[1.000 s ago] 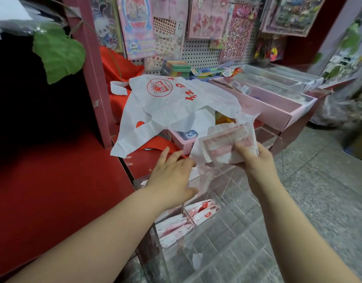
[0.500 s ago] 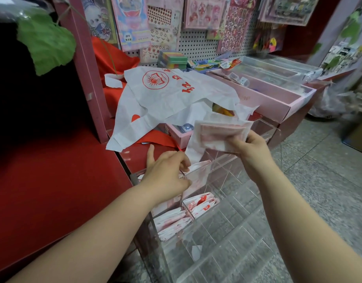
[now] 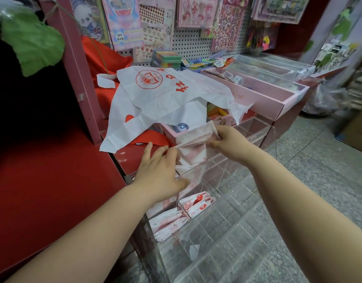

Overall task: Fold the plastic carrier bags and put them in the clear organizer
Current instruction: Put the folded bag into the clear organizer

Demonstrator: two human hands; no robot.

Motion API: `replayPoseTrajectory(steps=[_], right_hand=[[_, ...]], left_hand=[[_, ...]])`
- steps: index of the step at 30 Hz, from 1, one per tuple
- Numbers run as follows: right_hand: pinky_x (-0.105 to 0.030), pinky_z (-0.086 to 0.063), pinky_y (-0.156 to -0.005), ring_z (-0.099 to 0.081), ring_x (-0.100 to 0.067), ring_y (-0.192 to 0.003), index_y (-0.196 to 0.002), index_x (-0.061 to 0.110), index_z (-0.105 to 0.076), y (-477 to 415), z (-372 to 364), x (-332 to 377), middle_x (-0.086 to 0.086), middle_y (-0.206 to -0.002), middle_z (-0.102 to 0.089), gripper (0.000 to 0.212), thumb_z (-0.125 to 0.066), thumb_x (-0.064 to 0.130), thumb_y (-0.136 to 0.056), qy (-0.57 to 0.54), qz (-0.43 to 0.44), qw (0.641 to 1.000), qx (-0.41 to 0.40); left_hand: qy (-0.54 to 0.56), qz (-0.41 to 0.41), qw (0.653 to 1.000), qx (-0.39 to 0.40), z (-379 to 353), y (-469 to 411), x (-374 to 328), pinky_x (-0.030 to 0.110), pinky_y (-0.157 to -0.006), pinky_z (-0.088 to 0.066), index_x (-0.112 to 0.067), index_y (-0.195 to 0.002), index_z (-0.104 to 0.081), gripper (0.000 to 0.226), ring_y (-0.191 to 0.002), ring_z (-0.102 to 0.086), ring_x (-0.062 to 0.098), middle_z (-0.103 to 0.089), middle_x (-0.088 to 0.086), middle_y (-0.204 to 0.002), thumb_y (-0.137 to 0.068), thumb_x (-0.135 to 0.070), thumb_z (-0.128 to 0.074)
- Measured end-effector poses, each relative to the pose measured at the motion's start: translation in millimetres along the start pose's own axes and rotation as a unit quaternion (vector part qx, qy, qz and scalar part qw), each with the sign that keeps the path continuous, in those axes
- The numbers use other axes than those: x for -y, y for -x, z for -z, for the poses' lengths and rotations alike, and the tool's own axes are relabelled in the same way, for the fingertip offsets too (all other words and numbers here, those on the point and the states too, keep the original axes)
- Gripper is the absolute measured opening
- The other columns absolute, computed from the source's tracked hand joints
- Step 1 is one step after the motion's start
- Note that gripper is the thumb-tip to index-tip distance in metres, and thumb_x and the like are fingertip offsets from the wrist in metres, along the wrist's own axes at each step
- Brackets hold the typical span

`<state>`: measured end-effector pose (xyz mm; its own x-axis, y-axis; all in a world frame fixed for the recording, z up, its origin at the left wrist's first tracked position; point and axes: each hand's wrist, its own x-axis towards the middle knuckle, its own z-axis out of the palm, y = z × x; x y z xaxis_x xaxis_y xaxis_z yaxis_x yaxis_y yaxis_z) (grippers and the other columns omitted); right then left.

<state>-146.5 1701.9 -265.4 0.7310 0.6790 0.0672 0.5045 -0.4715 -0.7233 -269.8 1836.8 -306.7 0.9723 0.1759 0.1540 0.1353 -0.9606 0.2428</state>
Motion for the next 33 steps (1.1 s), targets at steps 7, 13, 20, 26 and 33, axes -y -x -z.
replayPoseTrajectory(steps=[7,13,20,26,33], right_hand=[[-0.039,-0.046,-0.074,-0.054,-0.024,-0.079,-0.099,-0.014,-0.057,5,2,-7,-0.035,-0.101,-0.058,0.020,-0.051,0.002,-0.090,-0.128,-0.002,0.987,-0.094],[-0.026,-0.041,-0.072,-0.056,-0.021,-0.086,-0.089,0.001,-0.061,-4,-12,1,-0.011,-0.092,-0.064,0.008,-0.053,0.000,-0.087,0.038,0.042,0.998,0.004],[-0.025,-0.013,-0.069,-0.048,-0.023,-0.098,-0.101,0.011,-0.062,-12,-13,12,-0.006,-0.099,-0.064,0.019,-0.051,0.010,-0.086,0.350,0.101,0.931,0.006],[-0.030,-0.042,-0.068,-0.055,-0.021,-0.077,-0.084,0.014,-0.065,-2,-14,27,0.000,-0.080,-0.063,0.005,-0.059,0.013,-0.083,0.234,0.096,0.958,0.133],[-0.023,-0.033,-0.055,-0.048,-0.021,-0.073,-0.094,0.016,-0.068,-9,-22,37,0.005,-0.079,-0.057,0.017,-0.055,0.008,-0.086,0.367,0.084,0.913,0.157]], left_hand=[[0.119,-0.024,0.993,0.008,5,0,2,0.017,-0.104,0.012,-0.027,-0.096,-0.032,0.038,-0.098,-0.041,0.001,-0.048,-0.022,-0.081,-0.079,-0.028,-0.067],[0.102,-0.027,0.994,-0.016,8,6,1,0.013,-0.104,0.010,-0.035,-0.077,-0.032,0.037,-0.093,-0.042,0.000,-0.047,-0.021,-0.080,-0.077,-0.029,-0.069],[0.093,-0.007,0.995,-0.045,3,14,0,0.017,-0.099,-0.010,-0.032,-0.098,-0.049,0.017,-0.119,-0.032,0.013,-0.047,-0.011,-0.111,-0.086,-0.035,-0.060],[0.093,0.010,0.995,-0.037,5,16,-2,0.020,-0.085,-0.018,-0.031,-0.105,-0.056,0.018,-0.114,-0.032,0.016,-0.044,-0.008,-0.121,-0.087,-0.035,-0.059],[0.115,0.007,0.991,-0.063,6,23,2,0.018,-0.086,-0.017,-0.034,-0.090,-0.053,0.010,-0.115,-0.038,0.013,-0.049,-0.010,-0.115,-0.085,-0.033,-0.061]])
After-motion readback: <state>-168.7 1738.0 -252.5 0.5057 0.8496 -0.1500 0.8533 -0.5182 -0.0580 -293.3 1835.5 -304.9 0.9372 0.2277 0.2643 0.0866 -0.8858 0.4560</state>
